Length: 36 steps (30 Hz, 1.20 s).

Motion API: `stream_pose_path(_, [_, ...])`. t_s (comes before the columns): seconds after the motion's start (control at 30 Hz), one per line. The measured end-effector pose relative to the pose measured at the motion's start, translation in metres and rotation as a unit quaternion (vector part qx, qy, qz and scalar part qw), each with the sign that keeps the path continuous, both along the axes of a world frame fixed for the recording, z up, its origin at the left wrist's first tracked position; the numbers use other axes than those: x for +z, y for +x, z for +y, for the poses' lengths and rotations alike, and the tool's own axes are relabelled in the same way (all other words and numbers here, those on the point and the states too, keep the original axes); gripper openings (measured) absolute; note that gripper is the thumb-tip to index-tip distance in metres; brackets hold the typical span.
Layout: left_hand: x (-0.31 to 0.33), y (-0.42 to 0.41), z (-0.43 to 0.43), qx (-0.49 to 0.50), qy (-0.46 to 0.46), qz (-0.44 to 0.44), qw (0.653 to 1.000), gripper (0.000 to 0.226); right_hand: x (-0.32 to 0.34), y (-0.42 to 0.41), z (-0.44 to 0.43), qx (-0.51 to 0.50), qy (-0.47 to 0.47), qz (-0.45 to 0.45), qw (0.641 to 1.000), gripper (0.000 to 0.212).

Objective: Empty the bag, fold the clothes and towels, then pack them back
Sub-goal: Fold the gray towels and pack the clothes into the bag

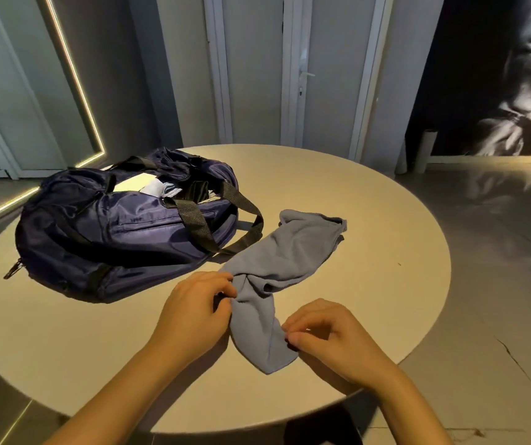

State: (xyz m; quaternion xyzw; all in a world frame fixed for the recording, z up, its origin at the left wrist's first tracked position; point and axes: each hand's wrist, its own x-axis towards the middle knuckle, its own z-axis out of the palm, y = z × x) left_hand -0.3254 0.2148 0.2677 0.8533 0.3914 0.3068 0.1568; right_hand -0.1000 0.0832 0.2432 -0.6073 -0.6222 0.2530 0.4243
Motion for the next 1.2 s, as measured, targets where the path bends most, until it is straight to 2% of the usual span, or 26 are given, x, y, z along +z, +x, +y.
stream_pose_path(0.03, [0.003, 0.003, -0.007, 0.008, 0.030, -0.012, 0.999, 0.007, 0.002, 0.001, -0.001, 0.007, -0.009, 0.052, 0.999, 0.015])
stream_pose_path(0.1, [0.011, 0.015, -0.026, 0.009, 0.057, -0.009, 0.998, 0.028, 0.002, 0.002, -0.001, -0.028, -0.013, 0.151, 0.988, 0.020])
stream_pose_path(0.17, [0.008, 0.029, -0.041, 0.024, 0.068, 0.084, 0.994, 0.048, -0.004, 0.005, 0.002, -0.072, -0.006, 0.183, 0.980, 0.023])
stream_pose_path(0.23, [-0.002, 0.036, -0.045, 0.033, 0.087, 0.151, 0.984, 0.047, -0.011, 0.007, 0.006, -0.093, -0.001, 0.157, 0.983, 0.025])
stream_pose_path(0.33, [-0.001, 0.031, -0.039, 0.016, 0.055, 0.126, 0.990, 0.021, -0.009, 0.009, 0.013, -0.118, 0.014, 0.081, 0.990, 0.033])
stream_pose_path(0.43, [0.011, 0.019, -0.035, -0.035, -0.019, 0.100, 0.994, 0.013, 0.003, 0.001, 0.027, -0.101, 0.032, -0.047, 0.993, 0.041])
stream_pose_path(0.5, [0.015, 0.010, -0.032, -0.060, -0.082, 0.054, 0.993, 0.011, 0.008, -0.006, 0.041, -0.078, 0.040, -0.131, 0.987, 0.034])
stream_pose_path(0.57, [0.018, -0.001, -0.028, -0.055, -0.117, -0.005, 0.992, 0.017, 0.010, -0.010, 0.051, -0.091, 0.053, -0.172, 0.979, 0.017])
stream_pose_path(0.6, [0.020, -0.007, -0.026, -0.049, -0.124, -0.036, 0.990, 0.018, 0.010, -0.010, 0.054, -0.097, 0.059, -0.177, 0.978, 0.014])
stream_pose_path(0.7, [0.034, -0.019, -0.023, -0.071, -0.171, -0.119, 0.975, 0.022, 0.010, -0.010, 0.058, -0.074, 0.069, -0.193, 0.976, 0.030])
stream_pose_path(0.73, [0.040, -0.023, -0.024, -0.088, -0.191, -0.141, 0.967, 0.026, 0.011, -0.012, 0.058, -0.063, 0.078, -0.206, 0.973, 0.028])
stream_pose_path(0.8, [0.048, -0.029, -0.021, -0.096, -0.201, -0.164, 0.961, 0.028, 0.017, -0.014, 0.059, -0.048, 0.107, -0.228, 0.967, 0.009])
stream_pose_path(0.87, [0.053, -0.036, -0.014, -0.046, -0.167, -0.182, 0.968, 0.025, 0.027, -0.008, 0.060, -0.057, 0.126, -0.206, 0.969, 0.014])
stream_pose_path(0.93, [0.056, -0.041, -0.006, 0.020, -0.132, -0.193, 0.972, 0.021, 0.048, 0.004, 0.062, -0.067, 0.118, -0.142, 0.981, 0.022])
stream_pose_path(1.03, [0.067, -0.044, 0.000, 0.028, -0.079, -0.146, 0.986, 0.016, 0.089, 0.018, 0.069, -0.078, 0.117, -0.125, 0.982, 0.021])
stream_pose_path(1.13, [0.080, -0.041, -0.003, -0.034, -0.092, -0.062, 0.993, 0.023, 0.133, 0.027, 0.078, -0.116, 0.170, -0.107, 0.973, 0.013])
stream_pose_path(1.2, [0.084, -0.041, -0.004, -0.029, -0.100, -0.013, 0.995, 0.019, 0.157, 0.034, 0.079, -0.135, 0.196, -0.112, 0.965, 0.009])
